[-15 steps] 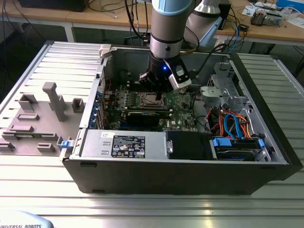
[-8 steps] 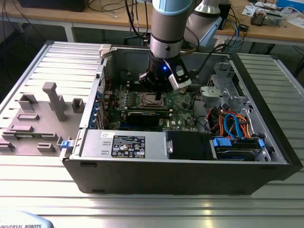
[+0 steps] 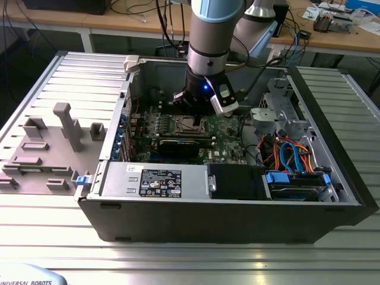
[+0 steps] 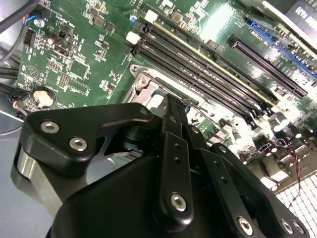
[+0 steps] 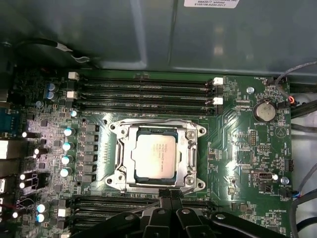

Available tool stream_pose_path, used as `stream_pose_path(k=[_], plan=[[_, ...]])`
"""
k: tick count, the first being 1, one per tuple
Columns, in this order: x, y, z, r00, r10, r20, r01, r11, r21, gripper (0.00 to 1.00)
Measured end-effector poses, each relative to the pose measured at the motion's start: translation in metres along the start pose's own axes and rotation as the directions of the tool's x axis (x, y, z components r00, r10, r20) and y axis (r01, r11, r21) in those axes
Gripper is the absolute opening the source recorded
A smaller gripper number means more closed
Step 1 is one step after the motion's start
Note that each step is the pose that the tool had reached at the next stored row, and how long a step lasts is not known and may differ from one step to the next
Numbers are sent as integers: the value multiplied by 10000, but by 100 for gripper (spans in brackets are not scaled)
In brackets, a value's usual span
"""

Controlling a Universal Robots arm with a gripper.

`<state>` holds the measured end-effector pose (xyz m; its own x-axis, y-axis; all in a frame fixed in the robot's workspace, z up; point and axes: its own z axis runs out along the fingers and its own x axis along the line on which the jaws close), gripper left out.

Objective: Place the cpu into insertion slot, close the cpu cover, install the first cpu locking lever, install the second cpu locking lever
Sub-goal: 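Install the second cpu locking lever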

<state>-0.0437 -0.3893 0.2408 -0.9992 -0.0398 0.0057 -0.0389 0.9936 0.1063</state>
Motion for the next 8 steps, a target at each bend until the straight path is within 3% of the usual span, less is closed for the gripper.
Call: stream_pose_path(k=[3, 8], plan=[[2, -49, 2, 10000, -1, -3, 1, 9999, -107, 11], [97, -75, 23, 10000, -1, -3, 1, 9997, -229, 11]])
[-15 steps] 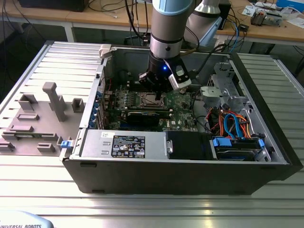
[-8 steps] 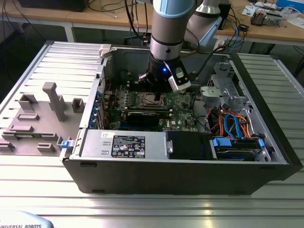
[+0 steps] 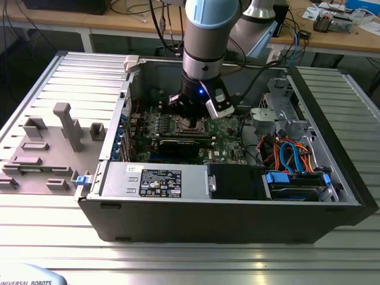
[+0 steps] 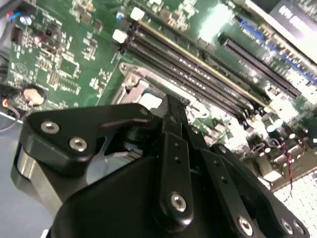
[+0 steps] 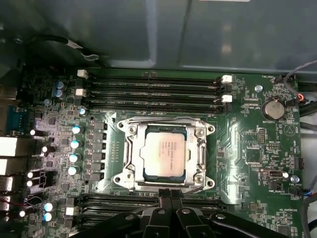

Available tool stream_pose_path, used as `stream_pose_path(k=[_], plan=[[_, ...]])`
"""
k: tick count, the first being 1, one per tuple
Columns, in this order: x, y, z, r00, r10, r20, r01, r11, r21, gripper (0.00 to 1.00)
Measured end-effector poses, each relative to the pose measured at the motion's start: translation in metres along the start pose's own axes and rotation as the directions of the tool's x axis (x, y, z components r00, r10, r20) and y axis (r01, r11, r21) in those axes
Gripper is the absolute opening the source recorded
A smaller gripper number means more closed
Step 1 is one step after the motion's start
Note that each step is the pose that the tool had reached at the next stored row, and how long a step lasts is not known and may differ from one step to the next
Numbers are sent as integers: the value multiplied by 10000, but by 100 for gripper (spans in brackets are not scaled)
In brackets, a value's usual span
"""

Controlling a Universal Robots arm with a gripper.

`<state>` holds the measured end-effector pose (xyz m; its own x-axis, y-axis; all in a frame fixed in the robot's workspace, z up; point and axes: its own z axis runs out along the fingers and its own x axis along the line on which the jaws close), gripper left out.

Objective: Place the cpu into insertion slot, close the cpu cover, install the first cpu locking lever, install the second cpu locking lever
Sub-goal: 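Install the second cpu locking lever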

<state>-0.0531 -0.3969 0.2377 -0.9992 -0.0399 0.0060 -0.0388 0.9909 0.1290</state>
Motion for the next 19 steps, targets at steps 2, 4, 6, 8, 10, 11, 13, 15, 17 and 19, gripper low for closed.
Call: stream_pose_path(k=[2, 4, 6, 8, 10, 11, 13, 15, 17, 19], plan=[[27, -20, 4, 10000, 0, 1, 0, 10000, -26, 11], [110, -20, 17, 10000, -1, 1, 1, 10000, -62, 11], [165, -24, 28, 10000, -1, 3, 1, 10000, -93, 11], [176, -45, 29, 10000, -3, 4, 3, 9999, -124, 11], [188, -72, 30, 10000, 0, 8, 1, 9998, -197, 11], [195, -75, 31, 10000, 0, 8, 0, 9998, -216, 11], [219, -79, 36, 10000, -2, 10, 3, 9996, -268, 11], [257, -85, 43, 10000, -3, 12, 4, 9995, -326, 11], [287, -94, 50, 10000, -3, 14, 4, 9992, -388, 11], [318, -135, 57, 10000, -5, 20, 6, 9986, -527, 11]])
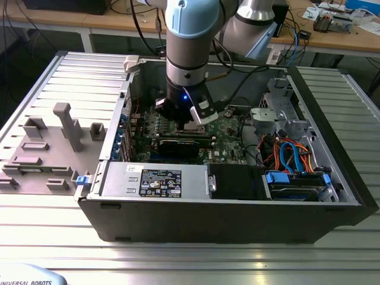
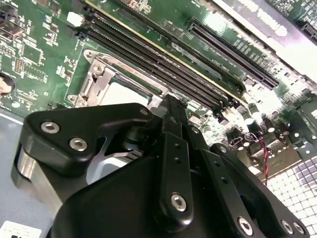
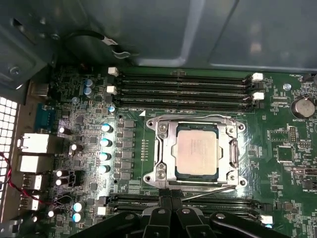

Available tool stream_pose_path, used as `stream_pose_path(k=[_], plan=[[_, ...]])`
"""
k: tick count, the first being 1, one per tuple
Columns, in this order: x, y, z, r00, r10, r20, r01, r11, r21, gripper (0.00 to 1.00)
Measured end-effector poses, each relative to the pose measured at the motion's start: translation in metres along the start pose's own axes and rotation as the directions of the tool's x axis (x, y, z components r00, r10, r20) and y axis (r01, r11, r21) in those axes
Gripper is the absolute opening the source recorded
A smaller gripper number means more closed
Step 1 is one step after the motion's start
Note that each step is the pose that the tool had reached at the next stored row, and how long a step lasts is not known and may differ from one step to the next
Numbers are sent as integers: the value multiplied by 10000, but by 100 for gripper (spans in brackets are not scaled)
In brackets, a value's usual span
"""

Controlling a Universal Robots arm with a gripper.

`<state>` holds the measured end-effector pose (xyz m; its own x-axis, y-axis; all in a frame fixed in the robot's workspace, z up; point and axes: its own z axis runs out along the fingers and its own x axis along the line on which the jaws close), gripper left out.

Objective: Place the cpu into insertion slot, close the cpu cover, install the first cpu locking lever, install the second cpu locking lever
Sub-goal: 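Install the second cpu locking lever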

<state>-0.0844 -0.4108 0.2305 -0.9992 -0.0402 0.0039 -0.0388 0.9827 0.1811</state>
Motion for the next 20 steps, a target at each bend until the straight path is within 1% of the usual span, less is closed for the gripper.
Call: stream_pose_path(k=[2, 4, 20], plan=[[12, -30, 5, 10000, -3, 3, 3, 10000, -98, 11], [13, -48, 8, 10000, -2, 5, 2, 9999, -138, 11], [13, -50, 16, 10000, -1, 5, 1, 9999, -142, 11]])
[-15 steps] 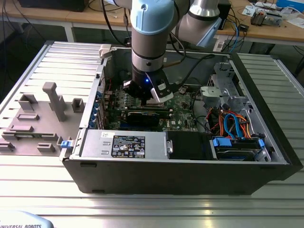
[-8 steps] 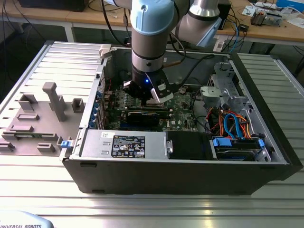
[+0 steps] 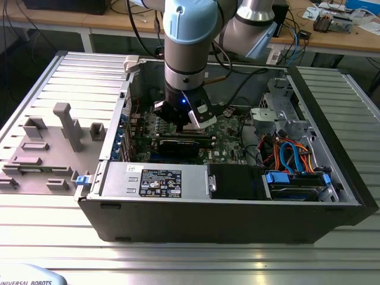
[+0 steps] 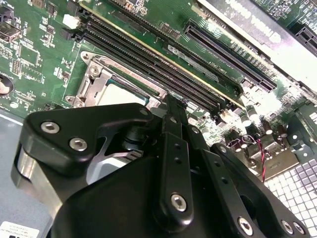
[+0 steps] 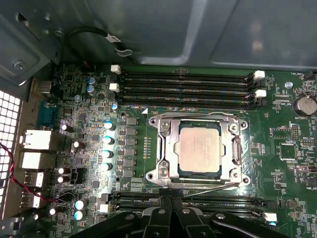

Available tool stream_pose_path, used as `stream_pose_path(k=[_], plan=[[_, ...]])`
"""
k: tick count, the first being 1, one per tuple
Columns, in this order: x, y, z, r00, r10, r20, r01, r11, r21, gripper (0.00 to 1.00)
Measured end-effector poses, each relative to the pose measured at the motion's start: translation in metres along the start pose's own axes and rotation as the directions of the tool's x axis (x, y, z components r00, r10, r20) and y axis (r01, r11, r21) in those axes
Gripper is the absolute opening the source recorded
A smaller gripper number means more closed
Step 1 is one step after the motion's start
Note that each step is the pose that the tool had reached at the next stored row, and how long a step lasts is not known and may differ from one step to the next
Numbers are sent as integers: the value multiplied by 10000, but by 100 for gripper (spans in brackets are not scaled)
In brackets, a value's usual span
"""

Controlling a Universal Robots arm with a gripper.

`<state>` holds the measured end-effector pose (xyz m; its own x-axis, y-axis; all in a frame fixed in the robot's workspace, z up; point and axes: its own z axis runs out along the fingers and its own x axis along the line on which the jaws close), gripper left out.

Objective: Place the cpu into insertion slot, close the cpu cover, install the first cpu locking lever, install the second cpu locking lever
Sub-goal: 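Install the second cpu locking lever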

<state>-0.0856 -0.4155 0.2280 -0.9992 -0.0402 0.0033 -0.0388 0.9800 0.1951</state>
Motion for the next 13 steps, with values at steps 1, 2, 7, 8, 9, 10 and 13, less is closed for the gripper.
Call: stream_pose_path(k=[1, 2, 7, 8, 9, 10, 13], plan=[[0, 0, 0, 10000, 0, 0, 0, 10000, 1, 11], [0, -1, 3, 10000, 1, -5, -1, 10000, -2, 11], [0, -34, 26, 9994, 64, -332, -67, 9999, -81, 11], [0, -39, 30, 9992, 75, -389, -79, 9999, -98, 11], [0, -48, 40, 9988, 92, -484, -99, 9999, -138, 11], [0, -53, 49, 9986, 96, -516, -105, 9998, -174, 11], [-12, -59, 59, 9987, 88, -507, -105, 9994, -331, 11]])
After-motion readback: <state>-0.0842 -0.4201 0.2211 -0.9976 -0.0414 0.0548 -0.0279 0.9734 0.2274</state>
